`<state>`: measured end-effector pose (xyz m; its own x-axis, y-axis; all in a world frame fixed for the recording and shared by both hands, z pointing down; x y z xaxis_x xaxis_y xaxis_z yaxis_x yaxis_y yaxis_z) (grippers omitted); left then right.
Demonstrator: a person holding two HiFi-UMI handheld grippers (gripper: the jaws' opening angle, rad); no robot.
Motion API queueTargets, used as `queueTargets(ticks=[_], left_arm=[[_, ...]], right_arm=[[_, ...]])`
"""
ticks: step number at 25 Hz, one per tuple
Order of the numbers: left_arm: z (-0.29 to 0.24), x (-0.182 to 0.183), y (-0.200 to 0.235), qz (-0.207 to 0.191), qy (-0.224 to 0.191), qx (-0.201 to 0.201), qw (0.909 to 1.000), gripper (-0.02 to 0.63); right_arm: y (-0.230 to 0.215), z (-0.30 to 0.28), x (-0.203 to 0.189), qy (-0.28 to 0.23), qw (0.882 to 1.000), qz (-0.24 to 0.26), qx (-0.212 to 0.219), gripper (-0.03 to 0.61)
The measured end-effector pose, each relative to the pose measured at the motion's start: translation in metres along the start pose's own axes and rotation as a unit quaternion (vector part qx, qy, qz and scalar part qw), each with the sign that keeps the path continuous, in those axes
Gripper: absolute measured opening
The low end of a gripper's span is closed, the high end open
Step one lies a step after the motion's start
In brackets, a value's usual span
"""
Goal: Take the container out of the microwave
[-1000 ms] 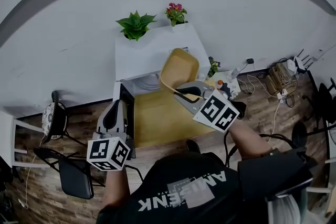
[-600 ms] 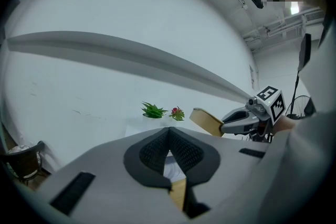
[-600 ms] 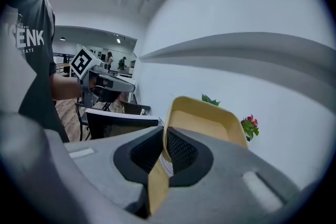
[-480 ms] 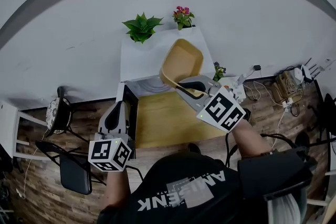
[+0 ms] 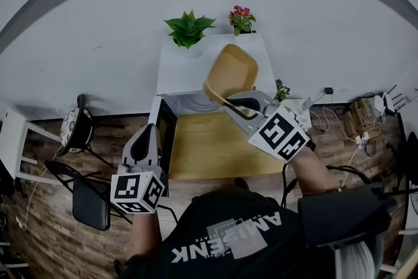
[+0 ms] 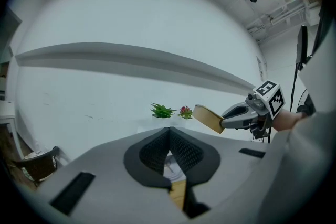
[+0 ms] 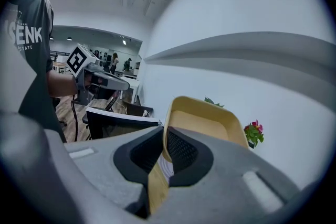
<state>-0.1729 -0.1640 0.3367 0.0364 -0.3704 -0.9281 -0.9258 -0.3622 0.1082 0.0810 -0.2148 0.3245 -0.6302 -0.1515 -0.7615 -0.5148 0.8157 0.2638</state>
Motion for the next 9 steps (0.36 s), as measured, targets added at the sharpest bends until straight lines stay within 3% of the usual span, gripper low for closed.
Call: queueTargets(ticks=[9], left_arm=[[0.0034,-0.0046,-0.0024,0.007,0.002,0.010,0.9999,0.002]], right_arm=[[-0.0042,-0.0021,-0.0005,-0.002,1.000,0.001,-0.002,0.028]])
Point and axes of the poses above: the fingertips, and each gripper's own axes: z backward along the fingers, y to its left, x out of its top, the point moved 8 cm from there along z, backward along the fingers, and after that the axes turned 13 degrees about y, right-handed, at the moved point
